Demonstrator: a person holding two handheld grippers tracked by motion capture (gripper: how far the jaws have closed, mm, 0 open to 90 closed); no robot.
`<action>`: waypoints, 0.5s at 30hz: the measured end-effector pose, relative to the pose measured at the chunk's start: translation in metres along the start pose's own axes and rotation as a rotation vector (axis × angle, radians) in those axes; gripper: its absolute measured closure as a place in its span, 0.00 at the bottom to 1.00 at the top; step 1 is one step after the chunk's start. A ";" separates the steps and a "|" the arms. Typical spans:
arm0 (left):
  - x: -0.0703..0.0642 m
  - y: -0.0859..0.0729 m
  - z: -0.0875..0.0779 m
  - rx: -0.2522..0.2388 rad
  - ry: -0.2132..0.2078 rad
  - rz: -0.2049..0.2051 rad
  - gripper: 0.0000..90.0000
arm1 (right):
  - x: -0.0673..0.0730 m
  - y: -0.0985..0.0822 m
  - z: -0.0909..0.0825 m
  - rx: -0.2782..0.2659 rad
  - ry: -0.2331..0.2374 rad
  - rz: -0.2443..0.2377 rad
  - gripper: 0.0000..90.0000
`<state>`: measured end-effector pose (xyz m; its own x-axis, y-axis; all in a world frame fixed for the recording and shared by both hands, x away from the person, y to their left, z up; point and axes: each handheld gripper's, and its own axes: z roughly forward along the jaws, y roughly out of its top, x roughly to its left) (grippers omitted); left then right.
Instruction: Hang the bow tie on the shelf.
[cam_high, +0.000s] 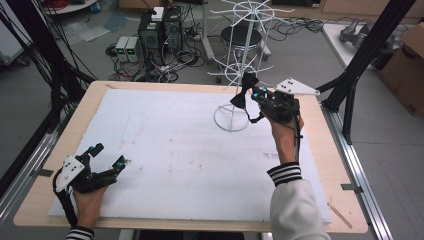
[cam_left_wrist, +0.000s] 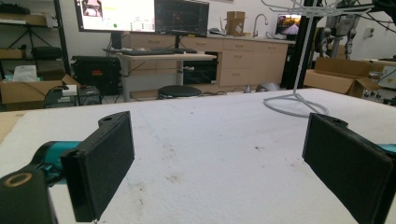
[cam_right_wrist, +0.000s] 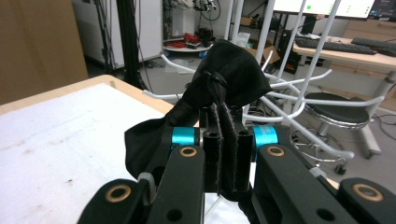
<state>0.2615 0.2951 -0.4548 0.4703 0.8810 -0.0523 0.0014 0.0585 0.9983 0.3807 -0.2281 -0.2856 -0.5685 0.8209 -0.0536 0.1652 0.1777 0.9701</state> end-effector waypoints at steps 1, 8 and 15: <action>0.000 0.000 0.000 0.000 0.000 0.000 0.10 | -0.001 0.002 0.001 0.001 -0.007 -0.010 0.96; 0.000 0.000 0.000 -0.001 -0.002 -0.004 0.10 | -0.009 0.008 0.010 0.011 -0.033 -0.008 0.96; 0.000 0.000 0.000 -0.002 -0.001 -0.008 0.10 | -0.014 0.009 0.021 0.027 -0.047 -0.011 0.96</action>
<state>0.2619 0.2952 -0.4547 0.4711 0.8800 -0.0601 0.0034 0.0663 0.9978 0.4071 -0.2267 -0.2807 -0.5319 0.8434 -0.0756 0.1814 0.2007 0.9627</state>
